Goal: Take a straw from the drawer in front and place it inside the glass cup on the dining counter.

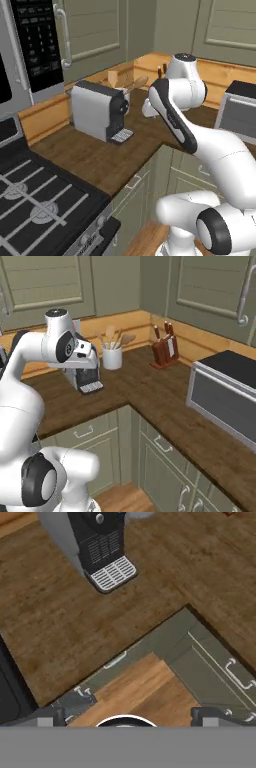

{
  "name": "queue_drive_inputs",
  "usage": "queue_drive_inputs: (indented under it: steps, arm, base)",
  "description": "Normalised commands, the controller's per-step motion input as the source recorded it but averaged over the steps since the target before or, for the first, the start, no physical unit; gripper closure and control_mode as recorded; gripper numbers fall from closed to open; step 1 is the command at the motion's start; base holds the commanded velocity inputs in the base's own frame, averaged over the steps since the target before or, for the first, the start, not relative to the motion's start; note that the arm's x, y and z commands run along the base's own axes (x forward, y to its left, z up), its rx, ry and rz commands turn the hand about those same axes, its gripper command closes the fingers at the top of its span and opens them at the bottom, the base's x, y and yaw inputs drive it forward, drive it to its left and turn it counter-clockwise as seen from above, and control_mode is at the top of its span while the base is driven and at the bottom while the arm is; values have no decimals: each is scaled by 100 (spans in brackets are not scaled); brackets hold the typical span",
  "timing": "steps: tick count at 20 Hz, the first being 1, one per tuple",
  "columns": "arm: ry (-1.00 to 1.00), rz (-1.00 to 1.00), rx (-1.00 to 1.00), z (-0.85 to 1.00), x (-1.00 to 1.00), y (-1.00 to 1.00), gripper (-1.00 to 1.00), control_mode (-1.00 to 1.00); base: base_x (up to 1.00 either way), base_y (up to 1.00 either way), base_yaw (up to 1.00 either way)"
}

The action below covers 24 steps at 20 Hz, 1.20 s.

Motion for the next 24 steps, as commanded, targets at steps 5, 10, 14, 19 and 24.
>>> queue_drive_inputs:
  steps: [5, 10, 14, 19, 24]
  arm:
    - [0, 0, 0, 0, 0, 0, -100, 100]
    - [0, 0, 0, 0, 0, 0, -100, 100]
    - [0, 0, 0, 0, 0, 0, -100, 100]
    - [0, -4, 9, 0, -2, 17, -100, -100]
    - [-1, -1, 40, -10, -3, -1, -100, -100]
  base:
    - [-11, 66, -65]
    - [-42, 71, -59]
    - [-41, 62, -41]
    - [-15, 33, -11]
    - [0, 0, 0]
